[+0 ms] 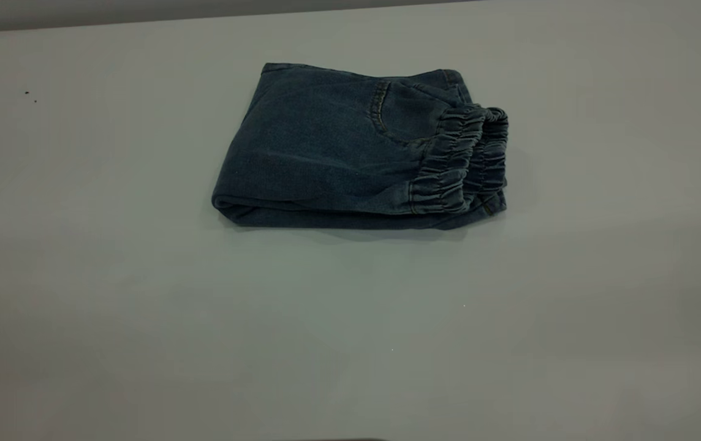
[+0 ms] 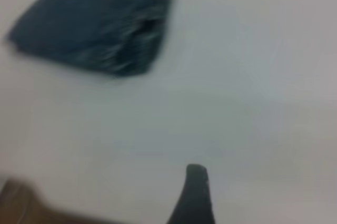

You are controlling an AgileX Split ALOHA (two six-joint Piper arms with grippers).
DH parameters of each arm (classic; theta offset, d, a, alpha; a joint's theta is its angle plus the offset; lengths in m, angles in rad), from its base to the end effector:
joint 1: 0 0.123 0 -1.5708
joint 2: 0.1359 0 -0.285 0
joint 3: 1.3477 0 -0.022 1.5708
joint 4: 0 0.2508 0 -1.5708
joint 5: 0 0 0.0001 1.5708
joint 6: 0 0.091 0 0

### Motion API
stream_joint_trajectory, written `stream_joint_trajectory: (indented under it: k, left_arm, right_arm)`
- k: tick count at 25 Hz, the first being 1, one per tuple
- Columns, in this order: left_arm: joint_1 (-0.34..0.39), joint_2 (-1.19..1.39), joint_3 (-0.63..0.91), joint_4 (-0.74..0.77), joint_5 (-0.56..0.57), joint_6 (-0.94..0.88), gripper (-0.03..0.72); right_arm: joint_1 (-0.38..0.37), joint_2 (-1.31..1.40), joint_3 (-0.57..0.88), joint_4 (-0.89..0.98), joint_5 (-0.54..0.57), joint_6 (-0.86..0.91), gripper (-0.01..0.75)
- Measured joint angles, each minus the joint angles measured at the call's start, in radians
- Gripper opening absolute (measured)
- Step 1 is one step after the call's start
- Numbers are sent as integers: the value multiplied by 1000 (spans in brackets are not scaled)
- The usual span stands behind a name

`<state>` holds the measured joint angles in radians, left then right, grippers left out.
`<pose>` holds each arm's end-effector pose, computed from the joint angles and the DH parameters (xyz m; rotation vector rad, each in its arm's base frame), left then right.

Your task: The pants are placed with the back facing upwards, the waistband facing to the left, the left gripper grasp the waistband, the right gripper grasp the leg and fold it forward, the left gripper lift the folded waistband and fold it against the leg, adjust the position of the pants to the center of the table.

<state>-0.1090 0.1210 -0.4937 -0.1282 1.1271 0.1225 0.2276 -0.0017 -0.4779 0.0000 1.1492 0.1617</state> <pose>0.0092 -0.0116 0.2707 0.2593 2.2188 -0.1521 -0.0066 -0.0015 0.2642 -0.0712 2.1606 0.2253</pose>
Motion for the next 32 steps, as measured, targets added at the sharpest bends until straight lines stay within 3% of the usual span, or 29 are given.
stream_joint_trajectory:
  k: [2,5,11,32]
  left_arm:
    - [45,0,0,-1,0,0,571]
    - [86,-19,0,-1,0,0,571]
    - [101,-136,0,-2,4,0,571]
    - [102,-139,0,-2,7,0,571]
  right_arm:
    - [-84,-8,0,0,0,0,549]
    - [-118,-9,0,0,0,0,549]
    - [-119,-9,0,5,0,0,549]
    - [-119,-9,0,5,0,0,549]
